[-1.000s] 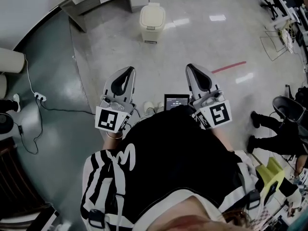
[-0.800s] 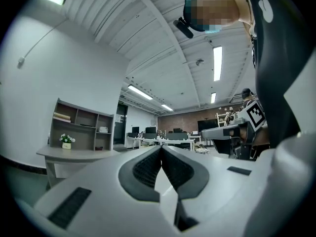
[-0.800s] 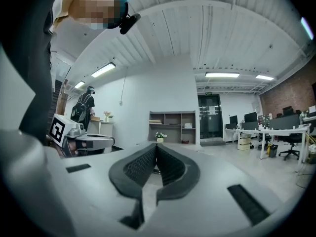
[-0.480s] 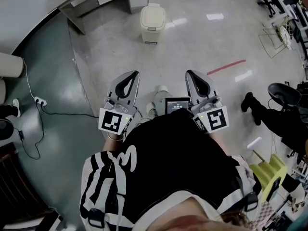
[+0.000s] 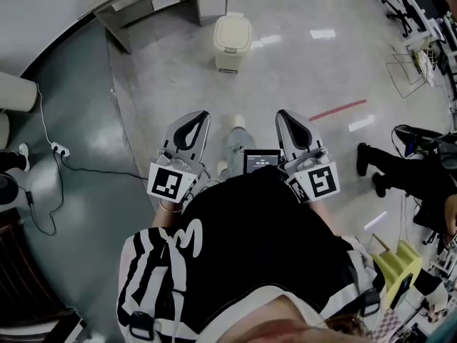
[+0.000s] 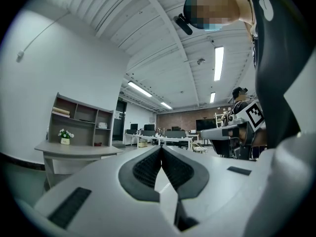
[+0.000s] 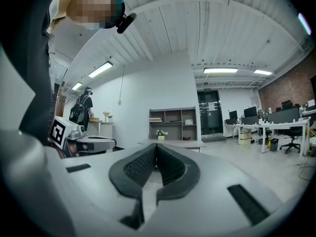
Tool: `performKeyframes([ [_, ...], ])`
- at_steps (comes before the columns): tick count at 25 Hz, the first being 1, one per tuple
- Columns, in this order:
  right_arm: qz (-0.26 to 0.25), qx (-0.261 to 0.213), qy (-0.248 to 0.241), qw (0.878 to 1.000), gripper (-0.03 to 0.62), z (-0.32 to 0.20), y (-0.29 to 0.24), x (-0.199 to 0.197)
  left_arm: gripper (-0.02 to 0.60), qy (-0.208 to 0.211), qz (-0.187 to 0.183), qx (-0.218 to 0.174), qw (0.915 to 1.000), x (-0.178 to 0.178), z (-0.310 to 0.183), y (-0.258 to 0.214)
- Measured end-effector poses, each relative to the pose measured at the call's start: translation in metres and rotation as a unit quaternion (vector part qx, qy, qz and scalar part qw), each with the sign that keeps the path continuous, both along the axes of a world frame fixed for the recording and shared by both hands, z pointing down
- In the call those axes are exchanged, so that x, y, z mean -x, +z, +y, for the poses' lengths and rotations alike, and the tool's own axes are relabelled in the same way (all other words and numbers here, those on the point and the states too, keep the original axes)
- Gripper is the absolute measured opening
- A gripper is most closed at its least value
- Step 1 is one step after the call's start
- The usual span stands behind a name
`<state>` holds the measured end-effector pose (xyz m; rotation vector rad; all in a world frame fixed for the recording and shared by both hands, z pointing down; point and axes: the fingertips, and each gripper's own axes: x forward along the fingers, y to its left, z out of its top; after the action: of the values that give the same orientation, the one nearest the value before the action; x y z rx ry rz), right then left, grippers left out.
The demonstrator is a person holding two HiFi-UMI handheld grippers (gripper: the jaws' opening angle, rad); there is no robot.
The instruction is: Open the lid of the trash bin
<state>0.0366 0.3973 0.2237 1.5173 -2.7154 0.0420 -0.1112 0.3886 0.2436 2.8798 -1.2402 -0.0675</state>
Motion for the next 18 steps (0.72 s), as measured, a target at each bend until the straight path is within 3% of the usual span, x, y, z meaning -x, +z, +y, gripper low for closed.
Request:
performKeyframes([
  [7,0.000,-0.004,-0.005,1.000,0.008,-0.012,0.000,-0.005,0.008,0.000,0.000,-0.005,1.0000,-0.003,-0.011,-0.004],
  [18,-0.004,-0.001,-0.009,1.000,0.008,-0.070,0.001,-0.024,0.008,-0.002,-0.010,-0.006,0.9999,-0.020,-0.068,-0.008],
])
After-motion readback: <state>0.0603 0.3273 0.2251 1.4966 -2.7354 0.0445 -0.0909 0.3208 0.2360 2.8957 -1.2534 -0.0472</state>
